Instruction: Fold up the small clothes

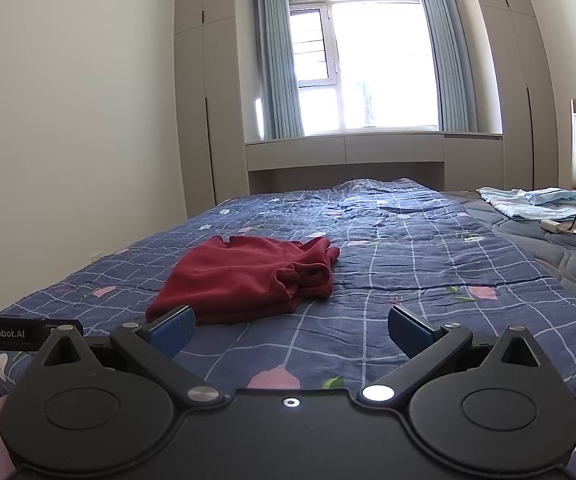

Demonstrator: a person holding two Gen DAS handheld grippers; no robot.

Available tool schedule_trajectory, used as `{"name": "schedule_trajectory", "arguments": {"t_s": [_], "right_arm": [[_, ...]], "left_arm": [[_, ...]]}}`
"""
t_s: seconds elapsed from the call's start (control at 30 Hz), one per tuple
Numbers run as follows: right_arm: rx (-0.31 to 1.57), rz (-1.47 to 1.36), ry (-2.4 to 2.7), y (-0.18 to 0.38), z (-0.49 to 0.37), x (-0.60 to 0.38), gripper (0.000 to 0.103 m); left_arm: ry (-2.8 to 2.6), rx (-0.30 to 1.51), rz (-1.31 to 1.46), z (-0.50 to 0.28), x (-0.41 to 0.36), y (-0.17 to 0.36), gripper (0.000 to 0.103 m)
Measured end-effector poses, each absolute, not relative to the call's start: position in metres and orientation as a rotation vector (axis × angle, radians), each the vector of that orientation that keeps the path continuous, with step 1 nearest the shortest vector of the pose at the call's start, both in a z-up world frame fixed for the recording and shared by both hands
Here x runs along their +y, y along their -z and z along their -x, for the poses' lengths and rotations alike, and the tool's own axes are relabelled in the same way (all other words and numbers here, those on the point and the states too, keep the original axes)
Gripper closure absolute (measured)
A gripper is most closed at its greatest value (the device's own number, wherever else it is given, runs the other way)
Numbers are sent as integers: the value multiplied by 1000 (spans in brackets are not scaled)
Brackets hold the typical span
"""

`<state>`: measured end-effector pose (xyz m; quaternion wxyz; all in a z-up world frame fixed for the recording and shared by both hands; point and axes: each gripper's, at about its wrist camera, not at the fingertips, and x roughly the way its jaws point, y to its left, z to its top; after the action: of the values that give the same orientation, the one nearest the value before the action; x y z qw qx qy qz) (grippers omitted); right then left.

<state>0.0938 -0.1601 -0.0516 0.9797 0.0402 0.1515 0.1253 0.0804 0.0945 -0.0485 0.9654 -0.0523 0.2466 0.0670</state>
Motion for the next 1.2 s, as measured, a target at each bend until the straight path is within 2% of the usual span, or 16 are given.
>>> {"name": "schedule_trajectory", "arguments": {"t_s": [1.2], "right_arm": [[331, -35, -274, 49, -97, -149, 1]], "left_arm": [[-205, 526, 161, -79, 106, 44, 0]]}}
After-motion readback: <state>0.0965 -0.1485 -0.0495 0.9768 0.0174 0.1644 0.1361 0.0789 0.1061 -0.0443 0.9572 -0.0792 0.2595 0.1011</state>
